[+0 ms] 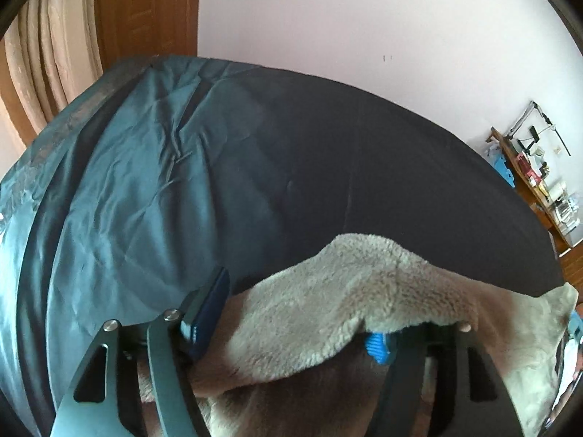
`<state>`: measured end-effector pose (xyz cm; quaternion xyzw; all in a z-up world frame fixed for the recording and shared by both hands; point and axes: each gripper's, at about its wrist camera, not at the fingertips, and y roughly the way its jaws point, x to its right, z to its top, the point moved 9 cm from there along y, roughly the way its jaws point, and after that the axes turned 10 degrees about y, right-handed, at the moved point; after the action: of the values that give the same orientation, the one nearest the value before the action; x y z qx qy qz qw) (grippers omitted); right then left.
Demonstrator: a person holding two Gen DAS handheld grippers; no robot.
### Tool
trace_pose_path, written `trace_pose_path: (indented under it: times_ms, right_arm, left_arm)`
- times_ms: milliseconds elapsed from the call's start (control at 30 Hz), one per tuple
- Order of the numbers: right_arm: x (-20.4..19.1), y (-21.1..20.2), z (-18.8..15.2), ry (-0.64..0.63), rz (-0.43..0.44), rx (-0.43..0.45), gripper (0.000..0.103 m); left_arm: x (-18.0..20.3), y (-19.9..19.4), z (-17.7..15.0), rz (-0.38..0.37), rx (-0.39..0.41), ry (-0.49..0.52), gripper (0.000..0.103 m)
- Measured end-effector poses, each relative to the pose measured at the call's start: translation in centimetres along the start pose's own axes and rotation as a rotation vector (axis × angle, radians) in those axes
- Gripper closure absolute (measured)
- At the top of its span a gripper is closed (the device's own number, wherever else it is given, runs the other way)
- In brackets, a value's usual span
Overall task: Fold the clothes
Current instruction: 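Lower the sweatshirt onto the bed and open both grippers, then sweep both open grippers over the sweatshirt to spread it flat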
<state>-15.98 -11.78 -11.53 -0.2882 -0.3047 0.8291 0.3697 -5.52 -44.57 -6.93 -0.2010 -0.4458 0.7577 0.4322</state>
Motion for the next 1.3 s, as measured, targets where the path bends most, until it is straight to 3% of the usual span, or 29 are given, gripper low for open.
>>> trace_pose_path:
  times_ms: [133,267,467,567,667,767,833,967,1033,1300]
  right_arm:
    - [0.3,-1.1,-2.4,-0.153,-0.087,-0.014,0.037]
    - [1.0,-1.3,-4.7,-0.320,-0.191,-0.034,0.037]
    - [-0.6,1.5,-5.4,-0.486,-0.243,-0.104,0.037]
    - [-1.6,3.1,-5.6,-0.518,-0.222,-0.134,0.037]
    - [-1.8,4.3,-4.1,-0.470,-0.190,-0.150,0.037]
    - [-1.8,5.8,-2.1,-0.388,-0.179,-0.152,0.037]
    - [-1.9,6.6,-0.3,-0.318,-0.184,-0.130,0.037]
    - [-0.1,6.3,5.6,-0.059,-0.131,0.015,0.037]
    - [1.1,6.7,7.2,0.044,-0.105,0.035,0.037]
    - [0.3,7.7,6.2,-0.008,-0.086,0.020,0.037]
  left_arm:
    - [0.0,-1.0,-1.0,0.002,-0.030,0.028,0.024]
    - [-0.1,-3.6,-2.6,0.070,-0.017,0.137,0.024]
    - [1.8,-5.7,-5.9,0.168,0.014,0.333,0.024]
    - [3.8,-5.5,-6.2,0.161,0.033,0.422,0.024]
    - [6.1,-4.2,-5.8,0.164,0.029,0.487,0.024]
    - [6.6,-2.6,-4.7,0.197,0.020,0.492,0.024]
    - [6.8,-1.9,-2.7,0.181,0.031,0.433,0.024]
    - [6.2,-1.3,1.1,0.117,0.056,0.239,0.024]
    - [5.7,-0.6,1.5,0.106,0.051,0.210,0.024]
    - [4.3,1.9,1.7,0.098,0.033,0.174,0.024]
